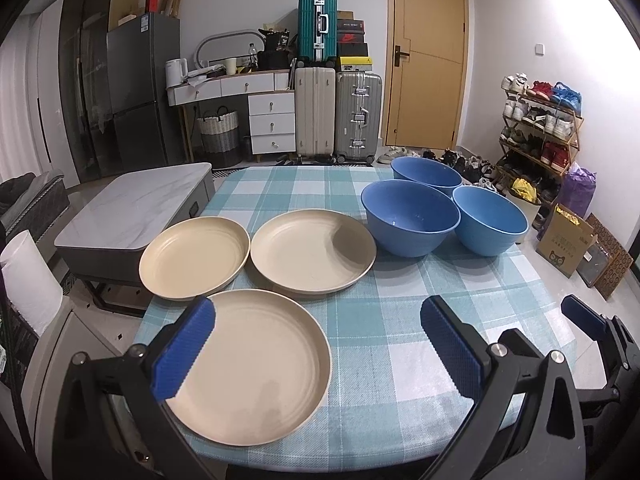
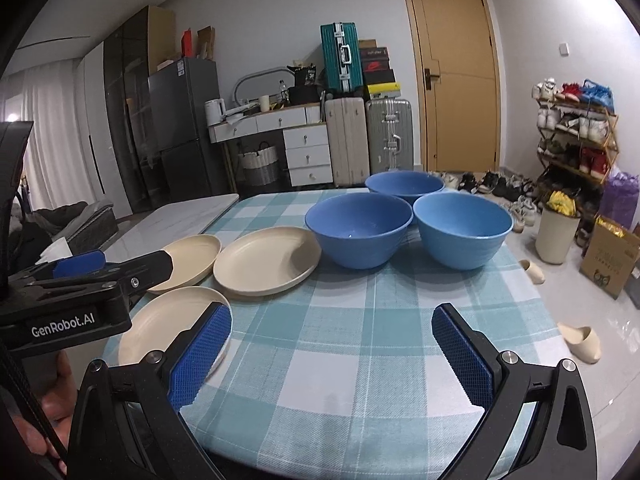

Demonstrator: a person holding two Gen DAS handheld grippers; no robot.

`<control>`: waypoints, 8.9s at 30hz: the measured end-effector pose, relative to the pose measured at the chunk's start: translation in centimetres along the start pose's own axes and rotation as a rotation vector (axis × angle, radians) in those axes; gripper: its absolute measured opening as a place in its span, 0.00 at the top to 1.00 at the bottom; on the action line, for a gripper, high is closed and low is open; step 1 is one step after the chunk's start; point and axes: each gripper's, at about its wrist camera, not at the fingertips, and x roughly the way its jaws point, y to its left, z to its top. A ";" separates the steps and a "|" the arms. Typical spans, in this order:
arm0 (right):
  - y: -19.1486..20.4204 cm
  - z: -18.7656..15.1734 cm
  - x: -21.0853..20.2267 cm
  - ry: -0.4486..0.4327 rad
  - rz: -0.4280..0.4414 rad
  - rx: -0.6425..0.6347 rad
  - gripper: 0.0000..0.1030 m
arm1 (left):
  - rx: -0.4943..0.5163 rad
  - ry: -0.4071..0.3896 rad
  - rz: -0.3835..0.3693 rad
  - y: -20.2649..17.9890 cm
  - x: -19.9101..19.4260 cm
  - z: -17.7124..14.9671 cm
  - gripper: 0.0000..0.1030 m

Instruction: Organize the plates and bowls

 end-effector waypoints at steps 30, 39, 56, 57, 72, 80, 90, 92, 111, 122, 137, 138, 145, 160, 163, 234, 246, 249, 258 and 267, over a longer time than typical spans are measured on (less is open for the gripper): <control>0.1 -0.1 -0.3 -0.007 -0.033 0.008 0.01 | -0.010 0.031 -0.028 0.0 0.5 -0.1 0.00; 0.1 0.4 -0.3 -0.012 -0.031 -0.007 0.01 | -0.029 0.045 -0.018 1.1 1.1 0.2 0.00; 6.6 8.3 2.2 -0.043 0.106 -0.123 0.01 | -0.144 0.008 0.104 10.3 3.2 3.9 0.00; 7.4 9.0 2.7 -0.039 0.123 -0.140 0.01 | -0.149 0.015 0.111 10.8 3.6 4.0 0.00; 17.3 16.4 11.8 0.049 0.337 -0.281 0.01 | -0.260 0.155 0.188 21.7 12.5 4.2 0.00; 21.2 18.5 19.5 0.178 0.380 -0.361 0.01 | -0.352 0.282 0.196 26.6 17.9 2.4 0.00; 25.9 16.6 32.0 0.380 0.377 -0.469 0.01 | -0.382 0.352 0.151 28.7 22.2 1.0 0.02; 26.5 15.3 33.7 0.415 0.366 -0.511 0.01 | -0.392 0.356 0.136 29.0 22.5 0.8 0.02; 27.5 8.6 43.2 0.619 0.304 -0.660 0.41 | -0.426 0.396 0.054 30.2 23.9 -0.3 0.39; 27.8 7.9 43.2 0.640 0.267 -0.687 0.69 | -0.455 0.383 -0.011 30.5 23.3 -0.4 0.68; 26.9 8.6 43.1 0.659 0.293 -0.623 0.90 | -0.428 0.395 -0.029 29.7 23.2 -0.2 0.85; 26.8 8.6 43.1 0.661 0.297 -0.617 0.91 | -0.428 0.396 -0.028 29.7 23.2 -0.2 0.85; 26.9 8.6 42.9 0.666 0.326 -0.603 0.91 | -0.435 0.399 -0.007 29.9 22.9 -0.3 0.85; 26.5 8.2 43.9 0.726 0.383 -0.546 0.82 | -0.452 0.392 0.013 29.9 22.3 -0.7 0.85; 26.5 8.4 43.8 0.731 0.392 -0.535 0.80 | -0.455 0.393 0.013 29.8 22.3 -0.7 0.85; 17.9 5.5 28.0 0.718 0.313 -0.352 0.91 | -0.352 0.530 -0.050 20.6 12.4 -3.7 0.83; 15.7 2.9 26.1 0.720 0.302 -0.335 0.91 | -0.287 0.558 -0.041 18.6 12.3 -5.1 0.83; 15.3 2.6 25.7 0.719 0.303 -0.335 0.91 | -0.282 0.562 -0.044 18.3 12.3 -5.3 0.82; 15.1 2.1 24.7 0.707 0.296 -0.370 0.91 | -0.243 0.559 -0.023 17.6 12.4 -5.4 0.80; 14.8 1.8 23.9 0.711 0.293 -0.396 0.91 | -0.196 0.556 0.003 16.8 12.2 -5.7 0.79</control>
